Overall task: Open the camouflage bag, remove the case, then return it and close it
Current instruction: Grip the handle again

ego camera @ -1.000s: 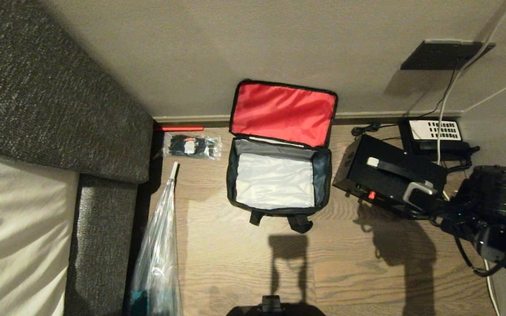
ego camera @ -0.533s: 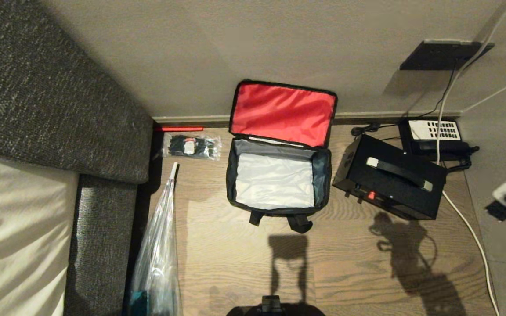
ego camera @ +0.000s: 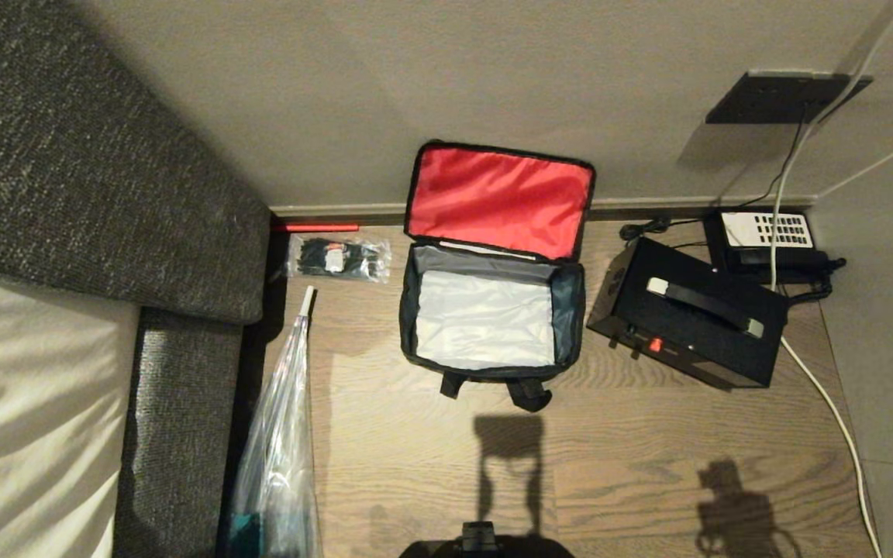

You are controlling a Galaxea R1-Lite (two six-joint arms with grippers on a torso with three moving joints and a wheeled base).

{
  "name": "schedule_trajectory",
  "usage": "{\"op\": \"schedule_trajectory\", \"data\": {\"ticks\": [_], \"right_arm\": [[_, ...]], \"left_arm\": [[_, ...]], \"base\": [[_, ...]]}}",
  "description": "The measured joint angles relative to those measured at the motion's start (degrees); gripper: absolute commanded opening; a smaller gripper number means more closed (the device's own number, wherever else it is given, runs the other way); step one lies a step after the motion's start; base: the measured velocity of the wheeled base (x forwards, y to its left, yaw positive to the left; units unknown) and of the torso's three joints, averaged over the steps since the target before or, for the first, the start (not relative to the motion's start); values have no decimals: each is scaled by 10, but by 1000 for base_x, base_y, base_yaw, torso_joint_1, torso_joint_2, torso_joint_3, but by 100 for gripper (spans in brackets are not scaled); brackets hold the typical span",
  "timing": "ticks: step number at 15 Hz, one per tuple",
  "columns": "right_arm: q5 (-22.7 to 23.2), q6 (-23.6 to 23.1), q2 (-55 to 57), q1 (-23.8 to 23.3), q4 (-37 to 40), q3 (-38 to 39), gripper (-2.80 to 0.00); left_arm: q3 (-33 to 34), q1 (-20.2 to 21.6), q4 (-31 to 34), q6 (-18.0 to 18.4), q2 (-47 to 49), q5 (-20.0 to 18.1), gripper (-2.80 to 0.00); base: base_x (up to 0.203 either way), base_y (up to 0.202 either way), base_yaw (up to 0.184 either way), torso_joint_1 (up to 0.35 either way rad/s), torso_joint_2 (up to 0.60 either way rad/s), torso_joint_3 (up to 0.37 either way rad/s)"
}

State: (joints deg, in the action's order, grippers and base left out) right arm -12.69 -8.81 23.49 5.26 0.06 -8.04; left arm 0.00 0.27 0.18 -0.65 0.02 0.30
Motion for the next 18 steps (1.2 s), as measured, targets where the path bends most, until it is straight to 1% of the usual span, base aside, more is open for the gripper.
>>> {"op": "schedule_trajectory", "data": {"ticks": [1, 2, 3, 4, 5, 7, 9, 10, 11, 12, 13, 18], "right_arm": [[50, 49, -40, -11, 2, 25, -280], [88, 68, -76, -21, 1, 44, -280], [113, 70, -109, -29, 0, 59, -280], [123, 69, -141, -35, -1, 68, -280], [127, 69, -173, -38, -2, 73, -280], [127, 89, -210, -41, -3, 78, -280], [128, 90, -226, -43, -4, 79, -280], [128, 88, -231, -43, -4, 79, -280], [129, 79, -234, -43, -2, 80, -280], [131, 61, -236, -43, -2, 80, -280], [131, 57, -237, -43, -2, 80, -280], [130, 65, -238, -43, -2, 80, -280]], "left_arm": [[0, 0, 0, 0, 0, 0, -280], [0, 0, 0, 0, 0, 0, -280], [0, 0, 0, 0, 0, 0, -280], [0, 0, 0, 0, 0, 0, -280], [0, 0, 0, 0, 0, 0, -280], [0, 0, 0, 0, 0, 0, -280], [0, 0, 0, 0, 0, 0, -280], [0, 0, 0, 0, 0, 0, -280], [0, 0, 0, 0, 0, 0, -280], [0, 0, 0, 0, 0, 0, -280], [0, 0, 0, 0, 0, 0, -280], [0, 0, 0, 0, 0, 0, -280]], "base": [[0, 0, 0, 0, 0, 0], [0, 0, 0, 0, 0, 0], [0, 0, 0, 0, 0, 0], [0, 0, 0, 0, 0, 0], [0, 0, 0, 0, 0, 0], [0, 0, 0, 0, 0, 0], [0, 0, 0, 0, 0, 0], [0, 0, 0, 0, 0, 0], [0, 0, 0, 0, 0, 0], [0, 0, 0, 0, 0, 0], [0, 0, 0, 0, 0, 0], [0, 0, 0, 0, 0, 0]]}}
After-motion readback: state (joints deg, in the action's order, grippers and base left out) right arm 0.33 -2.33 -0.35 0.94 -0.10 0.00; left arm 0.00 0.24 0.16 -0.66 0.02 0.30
